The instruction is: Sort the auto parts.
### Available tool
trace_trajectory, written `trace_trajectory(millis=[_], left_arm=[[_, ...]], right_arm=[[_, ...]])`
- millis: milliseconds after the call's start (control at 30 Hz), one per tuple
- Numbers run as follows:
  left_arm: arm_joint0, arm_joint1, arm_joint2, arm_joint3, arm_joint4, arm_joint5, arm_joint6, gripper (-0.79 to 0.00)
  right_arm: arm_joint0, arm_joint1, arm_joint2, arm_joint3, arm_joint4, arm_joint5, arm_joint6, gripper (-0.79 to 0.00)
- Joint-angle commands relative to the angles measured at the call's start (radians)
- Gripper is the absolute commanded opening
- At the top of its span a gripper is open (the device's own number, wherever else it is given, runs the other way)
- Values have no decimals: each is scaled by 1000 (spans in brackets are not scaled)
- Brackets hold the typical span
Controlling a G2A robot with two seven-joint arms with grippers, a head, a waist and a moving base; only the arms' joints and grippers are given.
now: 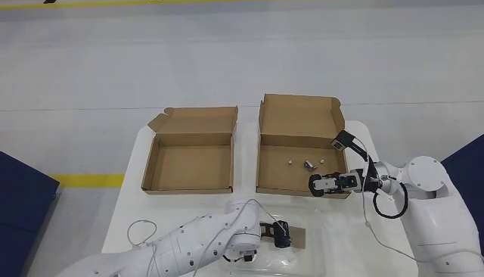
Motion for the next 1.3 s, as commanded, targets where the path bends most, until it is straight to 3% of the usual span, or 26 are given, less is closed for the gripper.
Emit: trace_trajectory(millis=[0, 333, 767, 900, 1000, 1267], left_arm=[[1, -3, 0, 4, 1, -3, 1, -563], [9, -12, -3, 17, 20, -8, 8, -496], [25, -12, -10, 23, 36, -18, 1, -508], [26, -19, -11, 37, 40, -17, 9, -597], [27, -25, -11, 48, 45, -13, 14, -770], [31, -30, -25, 51, 58, -3, 34, -785]], right_arm=[[0, 0, 0, 0, 0, 0, 0, 0], [0, 0, 0, 0, 0, 0, 0, 0], [0, 0, 0, 0, 0, 0, 0, 0], [0, 0, 0, 0, 0, 0, 0, 0], [0, 0, 0, 0, 0, 0, 0, 0], [0, 0, 0, 0, 0, 0, 0, 0]])
